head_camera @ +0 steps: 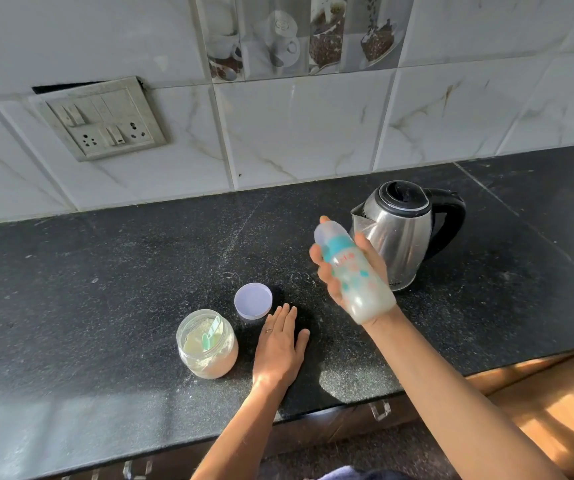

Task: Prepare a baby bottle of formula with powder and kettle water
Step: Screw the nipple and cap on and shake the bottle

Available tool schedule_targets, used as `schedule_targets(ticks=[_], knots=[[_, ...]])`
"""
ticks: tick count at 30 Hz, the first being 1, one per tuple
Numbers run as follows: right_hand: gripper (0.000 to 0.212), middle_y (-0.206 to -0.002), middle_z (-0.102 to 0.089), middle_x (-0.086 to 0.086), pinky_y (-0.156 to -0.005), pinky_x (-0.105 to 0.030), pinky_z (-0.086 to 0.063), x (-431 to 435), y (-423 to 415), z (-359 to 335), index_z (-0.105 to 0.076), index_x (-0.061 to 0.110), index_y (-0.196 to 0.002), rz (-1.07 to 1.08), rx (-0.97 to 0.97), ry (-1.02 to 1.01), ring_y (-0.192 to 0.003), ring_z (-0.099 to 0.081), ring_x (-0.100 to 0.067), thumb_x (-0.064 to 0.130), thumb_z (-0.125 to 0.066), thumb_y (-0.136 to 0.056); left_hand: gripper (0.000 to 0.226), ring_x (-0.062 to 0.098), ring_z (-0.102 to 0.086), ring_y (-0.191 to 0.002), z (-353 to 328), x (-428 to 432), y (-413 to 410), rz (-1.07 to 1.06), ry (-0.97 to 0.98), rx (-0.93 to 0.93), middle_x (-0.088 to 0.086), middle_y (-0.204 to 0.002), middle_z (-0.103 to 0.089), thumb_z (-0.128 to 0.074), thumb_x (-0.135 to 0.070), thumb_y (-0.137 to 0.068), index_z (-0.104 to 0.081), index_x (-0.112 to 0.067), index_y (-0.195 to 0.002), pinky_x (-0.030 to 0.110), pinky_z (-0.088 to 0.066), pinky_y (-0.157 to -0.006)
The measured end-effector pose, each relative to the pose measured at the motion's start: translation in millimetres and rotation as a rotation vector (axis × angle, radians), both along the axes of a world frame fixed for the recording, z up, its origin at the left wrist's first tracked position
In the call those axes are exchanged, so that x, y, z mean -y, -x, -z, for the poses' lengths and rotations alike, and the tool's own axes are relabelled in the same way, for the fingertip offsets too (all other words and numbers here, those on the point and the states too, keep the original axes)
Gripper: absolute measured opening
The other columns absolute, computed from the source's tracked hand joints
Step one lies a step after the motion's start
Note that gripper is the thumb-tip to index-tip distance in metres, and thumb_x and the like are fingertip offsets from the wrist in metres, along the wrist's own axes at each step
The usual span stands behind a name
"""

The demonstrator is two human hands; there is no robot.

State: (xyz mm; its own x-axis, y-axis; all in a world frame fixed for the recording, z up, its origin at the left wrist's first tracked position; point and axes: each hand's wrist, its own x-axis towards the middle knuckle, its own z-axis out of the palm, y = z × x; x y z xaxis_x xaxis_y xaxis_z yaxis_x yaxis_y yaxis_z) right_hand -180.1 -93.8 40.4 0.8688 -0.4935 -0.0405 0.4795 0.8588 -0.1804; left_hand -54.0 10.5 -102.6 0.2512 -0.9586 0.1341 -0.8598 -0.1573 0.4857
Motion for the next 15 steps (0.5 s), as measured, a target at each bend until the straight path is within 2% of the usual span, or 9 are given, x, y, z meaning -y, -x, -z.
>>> schedule_targets(ticks=[1,3,5,6,9,11,13,14,15], knots=[[0.060,-0.119,-0.055,-0.025,-0.072,-0.045,-0.058,1.5,0.6,-1.4,-0.040,0.016,-0.141,0.004,-0.012,0.068,-0.090,-0.064,-0.037,0.026,-0.064,-0.088,0.054,0.008,-0.011,-0.145,-0.5,0.1,0.0,-0.001,0.002,0.001,-0.002,-0.156,-0.025,-0.033,-0.043,-0.100,-0.030,-0.017,-0.148,0.018,0.007,-0.113],[0.060,-0.108,-0.057,-0.023,-0.064,-0.040,-0.058,1.5,-2.8,-7.1,-0.042,0.013,-0.134,0.071,-0.059,0.078,-0.078,-0.063,-0.031,0.023,-0.071,-0.082,0.054,0.008,-0.011,-0.145,-0.5,0.3,-0.3,0.001,0.004,0.006,-0.002,-0.156,-0.025,-0.033,-0.043,-0.100,-0.030,-0.017,-0.148,0.017,0.007,-0.113],[0.064,-0.103,-0.058,-0.020,-0.061,-0.040,-0.058,2.6,-2.9,-2.3,-0.044,0.003,-0.125,0.114,-0.033,-0.023,-0.075,-0.064,-0.029,0.020,-0.079,-0.073,0.055,0.008,-0.010,-0.145,-0.3,0.0,-0.8,0.000,-0.001,0.003,-0.002,-0.156,-0.024,-0.032,-0.043,-0.100,-0.029,-0.017,-0.148,0.017,0.008,-0.113],[0.061,-0.103,-0.058,-0.020,-0.062,-0.039,-0.058,3.9,-2.5,0.0,-0.045,0.002,-0.123,0.079,0.033,-0.038,-0.075,-0.064,-0.028,0.021,-0.077,-0.076,0.055,0.008,-0.010,-0.145,-0.2,0.0,-0.7,0.002,-0.005,0.003,-0.003,-0.156,-0.024,-0.032,-0.044,-0.100,-0.030,-0.017,-0.148,0.017,0.008,-0.113],[0.049,-0.102,-0.054,-0.019,-0.060,-0.035,-0.056,2.2,-2.0,4.5,-0.045,0.012,-0.131,0.119,-0.058,0.078,-0.071,-0.060,-0.026,0.024,-0.062,-0.087,0.060,0.008,-0.012,-0.145,1.0,0.0,-1.1,0.012,-0.003,0.013,-0.002,-0.155,-0.026,-0.025,-0.049,-0.098,-0.031,-0.017,-0.147,0.018,0.007,-0.113],[0.051,-0.099,-0.056,-0.018,-0.058,-0.036,-0.057,1.8,-4.6,3.7,-0.046,0.011,-0.126,0.141,-0.075,0.107,-0.070,-0.062,-0.027,0.021,-0.069,-0.082,0.068,0.009,-0.013,-0.144,1.4,-0.1,-1.2,0.014,-0.002,0.018,-0.001,-0.155,-0.027,-0.015,-0.055,-0.093,-0.032,-0.017,-0.147,0.017,0.007,-0.113],[0.058,-0.097,-0.060,-0.019,-0.058,-0.040,-0.057,2.1,-3.7,10.6,-0.046,0.003,-0.118,0.127,-0.022,-0.049,-0.069,-0.064,-0.029,0.017,-0.079,-0.071,0.071,0.008,-0.013,-0.144,1.9,-0.1,-1.2,0.013,-0.005,0.016,-0.002,-0.155,-0.027,-0.013,-0.056,-0.091,-0.031,-0.017,-0.147,0.017,0.008,-0.112],[0.056,-0.097,-0.060,-0.019,-0.059,-0.041,-0.057,5.6,-1.8,17.2,-0.047,0.000,-0.116,0.070,0.070,-0.102,-0.070,-0.064,-0.029,0.017,-0.078,-0.072,0.071,0.008,-0.013,-0.144,2.0,0.0,-1.3,0.012,-0.008,0.015,-0.002,-0.155,-0.027,-0.013,-0.056,-0.090,-0.031,-0.017,-0.147,0.017,0.008,-0.113],[0.051,-0.099,-0.058,-0.018,-0.061,-0.040,-0.057,5.3,-2.4,16.6,-0.048,0.000,-0.117,0.038,0.036,-0.079,-0.071,-0.063,-0.028,0.020,-0.073,-0.078,0.071,0.008,-0.013,-0.144,2.0,0.0,-1.3,0.010,-0.009,0.014,-0.002,-0.155,-0.028,-0.013,-0.056,-0.091,-0.032,-0.017,-0.147,0.017,0.008,-0.113]])
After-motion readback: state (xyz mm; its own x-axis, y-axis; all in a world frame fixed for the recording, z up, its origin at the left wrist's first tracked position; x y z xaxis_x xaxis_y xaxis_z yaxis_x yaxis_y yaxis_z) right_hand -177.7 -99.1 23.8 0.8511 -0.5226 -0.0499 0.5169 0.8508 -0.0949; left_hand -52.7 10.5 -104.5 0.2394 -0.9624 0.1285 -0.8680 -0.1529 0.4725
